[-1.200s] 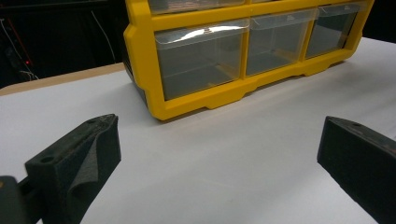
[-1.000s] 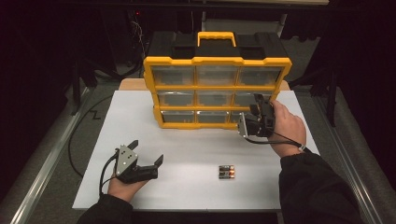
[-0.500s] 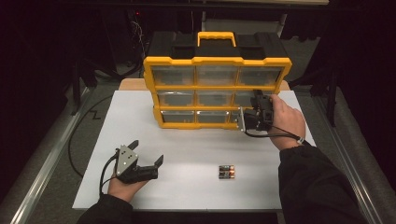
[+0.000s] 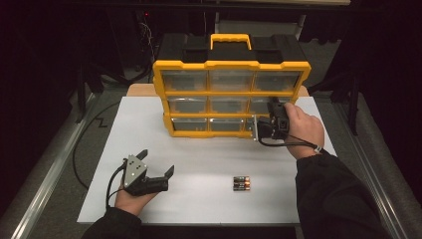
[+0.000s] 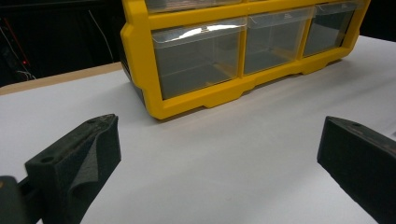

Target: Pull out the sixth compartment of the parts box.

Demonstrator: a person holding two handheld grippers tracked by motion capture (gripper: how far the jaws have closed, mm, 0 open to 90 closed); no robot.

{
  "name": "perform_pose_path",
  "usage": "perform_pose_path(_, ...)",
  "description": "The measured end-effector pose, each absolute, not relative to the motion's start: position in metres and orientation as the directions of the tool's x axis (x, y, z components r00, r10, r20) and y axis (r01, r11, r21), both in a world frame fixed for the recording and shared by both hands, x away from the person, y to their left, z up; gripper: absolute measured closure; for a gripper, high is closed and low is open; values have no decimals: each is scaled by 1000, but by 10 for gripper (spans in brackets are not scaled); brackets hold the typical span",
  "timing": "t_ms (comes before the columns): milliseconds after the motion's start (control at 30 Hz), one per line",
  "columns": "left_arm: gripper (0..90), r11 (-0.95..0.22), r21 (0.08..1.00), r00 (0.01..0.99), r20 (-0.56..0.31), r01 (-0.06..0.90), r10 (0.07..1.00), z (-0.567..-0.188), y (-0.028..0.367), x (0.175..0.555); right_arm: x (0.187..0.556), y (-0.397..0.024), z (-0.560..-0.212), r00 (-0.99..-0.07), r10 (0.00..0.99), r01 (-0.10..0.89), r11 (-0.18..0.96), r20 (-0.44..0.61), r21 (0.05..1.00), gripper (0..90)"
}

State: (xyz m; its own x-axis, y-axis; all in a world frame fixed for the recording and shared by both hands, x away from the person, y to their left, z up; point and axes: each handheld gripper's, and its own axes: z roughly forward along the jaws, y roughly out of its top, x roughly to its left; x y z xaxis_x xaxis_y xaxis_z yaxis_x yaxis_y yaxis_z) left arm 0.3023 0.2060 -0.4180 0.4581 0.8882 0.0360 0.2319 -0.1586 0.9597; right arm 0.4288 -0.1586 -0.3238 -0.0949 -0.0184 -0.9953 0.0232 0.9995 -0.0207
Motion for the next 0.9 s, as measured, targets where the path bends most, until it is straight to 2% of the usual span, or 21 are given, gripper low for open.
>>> perform_pose_path(133, 3, -158, 960, 459, 35, 232, 888, -418, 206, 302, 428, -155, -326, -83, -27, 43, 999, -996, -30, 726)
perform_pose_path(500, 3, -159, 959, 458, 35, 235, 888, -418, 206, 303, 429, -151, -330, -39, -26, 69, 997, -999, -29, 796)
perform_pose_path(900, 3, -157, 960, 458, 34, 232, 888, -418, 207, 302, 428, -151, -327, -52, -41, 68, 997, -998, -44, 803)
